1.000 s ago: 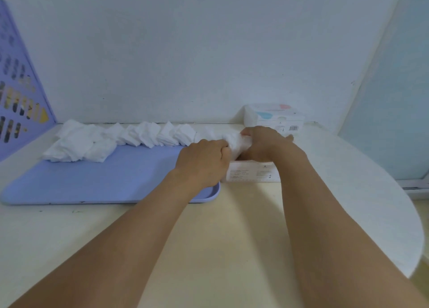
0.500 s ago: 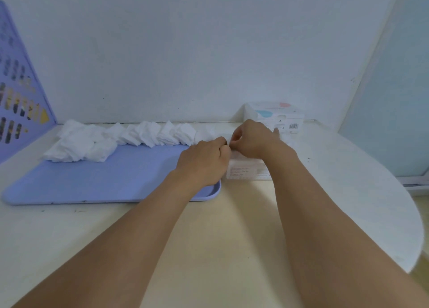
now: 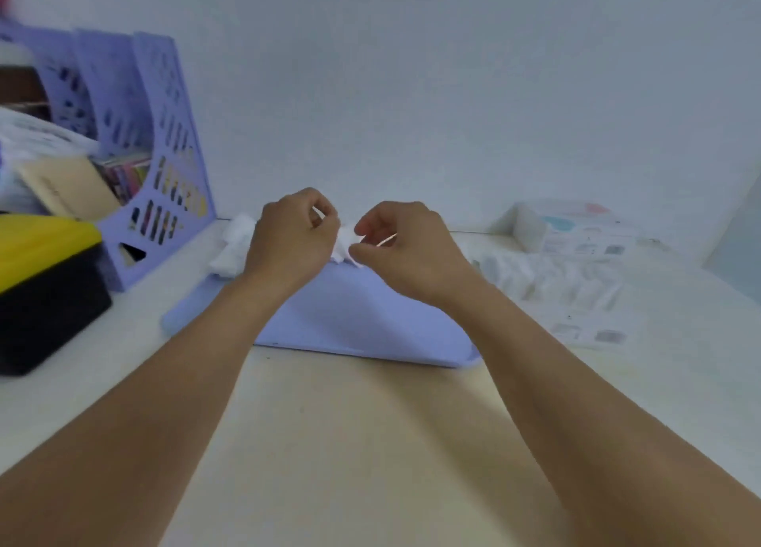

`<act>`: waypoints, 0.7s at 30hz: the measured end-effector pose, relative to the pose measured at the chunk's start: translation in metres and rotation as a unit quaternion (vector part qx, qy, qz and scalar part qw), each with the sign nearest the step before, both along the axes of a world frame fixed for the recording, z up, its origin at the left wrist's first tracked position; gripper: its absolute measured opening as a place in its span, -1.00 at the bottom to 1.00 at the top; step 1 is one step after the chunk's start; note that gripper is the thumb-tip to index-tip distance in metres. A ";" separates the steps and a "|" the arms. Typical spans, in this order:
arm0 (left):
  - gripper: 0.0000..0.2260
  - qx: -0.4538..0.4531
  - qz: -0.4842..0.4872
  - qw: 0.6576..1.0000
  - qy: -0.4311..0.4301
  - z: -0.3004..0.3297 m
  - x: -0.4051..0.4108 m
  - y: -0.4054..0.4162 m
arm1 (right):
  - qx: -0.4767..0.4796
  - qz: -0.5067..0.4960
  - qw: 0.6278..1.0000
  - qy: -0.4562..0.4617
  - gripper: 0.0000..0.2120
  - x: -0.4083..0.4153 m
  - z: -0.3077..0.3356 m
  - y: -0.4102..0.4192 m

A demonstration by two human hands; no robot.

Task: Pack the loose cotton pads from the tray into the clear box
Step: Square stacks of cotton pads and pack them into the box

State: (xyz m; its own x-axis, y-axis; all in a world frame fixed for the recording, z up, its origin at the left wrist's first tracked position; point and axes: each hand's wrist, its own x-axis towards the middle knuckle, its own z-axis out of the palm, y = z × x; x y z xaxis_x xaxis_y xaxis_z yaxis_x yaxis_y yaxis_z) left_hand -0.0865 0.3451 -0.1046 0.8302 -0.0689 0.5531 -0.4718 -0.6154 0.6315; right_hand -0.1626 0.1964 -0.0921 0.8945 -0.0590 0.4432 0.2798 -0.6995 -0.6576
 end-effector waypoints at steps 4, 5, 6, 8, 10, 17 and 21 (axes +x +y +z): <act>-0.71 -0.053 0.118 0.991 0.022 -0.029 0.027 0.081 | 0.076 0.012 0.986 0.146 -0.78 0.052 -0.019 0.055; -0.65 -0.052 0.131 0.989 0.053 -0.037 0.034 0.099 | 0.125 0.001 0.977 0.171 -0.77 0.066 -0.024 0.067; -0.59 -0.052 0.131 0.986 0.092 -0.045 0.041 0.110 | 0.149 -0.023 0.971 0.186 -0.77 0.077 -0.029 0.073; -0.51 -0.047 0.106 0.977 0.177 -0.053 0.051 0.117 | 0.149 -0.073 0.966 0.200 -0.73 0.095 -0.039 0.081; -0.50 0.000 0.070 0.973 0.219 -0.056 0.057 0.114 | 0.159 -0.105 0.960 0.204 -0.67 0.108 -0.048 0.086; -0.24 0.091 0.066 0.972 0.208 -0.061 0.057 0.097 | 0.136 -0.096 0.948 0.271 -0.63 0.126 -0.046 0.100; -0.41 0.023 0.031 0.982 0.187 -0.058 0.054 0.085 | 0.104 -0.094 0.948 0.285 -0.81 0.127 -0.045 0.106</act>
